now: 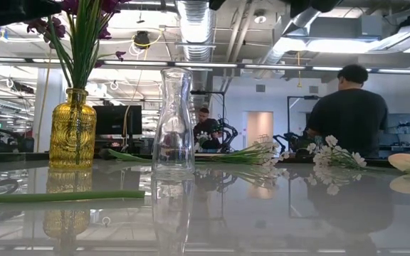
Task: Sort flowers into vase by color
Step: Put the bottom black tulip into the yellow base
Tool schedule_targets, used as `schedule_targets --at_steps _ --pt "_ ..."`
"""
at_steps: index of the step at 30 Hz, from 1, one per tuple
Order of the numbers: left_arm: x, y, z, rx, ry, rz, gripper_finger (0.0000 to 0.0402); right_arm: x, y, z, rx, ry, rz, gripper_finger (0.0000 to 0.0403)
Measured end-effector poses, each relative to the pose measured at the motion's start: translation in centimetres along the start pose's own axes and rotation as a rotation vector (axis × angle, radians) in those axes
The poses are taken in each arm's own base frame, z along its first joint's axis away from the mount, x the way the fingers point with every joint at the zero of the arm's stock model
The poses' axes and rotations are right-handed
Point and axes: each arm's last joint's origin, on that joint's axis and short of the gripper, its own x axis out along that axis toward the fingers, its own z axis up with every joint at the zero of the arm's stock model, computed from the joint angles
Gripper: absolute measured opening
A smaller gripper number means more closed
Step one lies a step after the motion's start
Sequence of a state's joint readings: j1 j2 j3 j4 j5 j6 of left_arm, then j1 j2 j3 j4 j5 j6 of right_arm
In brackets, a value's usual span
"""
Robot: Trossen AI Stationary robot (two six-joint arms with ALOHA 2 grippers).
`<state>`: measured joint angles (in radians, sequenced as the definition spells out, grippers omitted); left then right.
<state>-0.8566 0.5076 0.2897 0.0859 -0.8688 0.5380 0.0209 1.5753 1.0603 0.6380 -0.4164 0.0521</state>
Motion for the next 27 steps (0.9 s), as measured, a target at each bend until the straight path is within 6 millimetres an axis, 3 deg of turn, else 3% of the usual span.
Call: schedule_targets --at_steps 14,27 --pt "0.1 0.0 -0.1 0.054 0.002 -0.017 0.0 0.4 0.9 0.1 -0.007 -0.012 0.028 0.0225" --pt "1.2 1.0 -0.6 -0.048 -0.013 -0.037 0.0 0.4 1.1 0.3 -0.009 -0.03 0.035 0.0225"
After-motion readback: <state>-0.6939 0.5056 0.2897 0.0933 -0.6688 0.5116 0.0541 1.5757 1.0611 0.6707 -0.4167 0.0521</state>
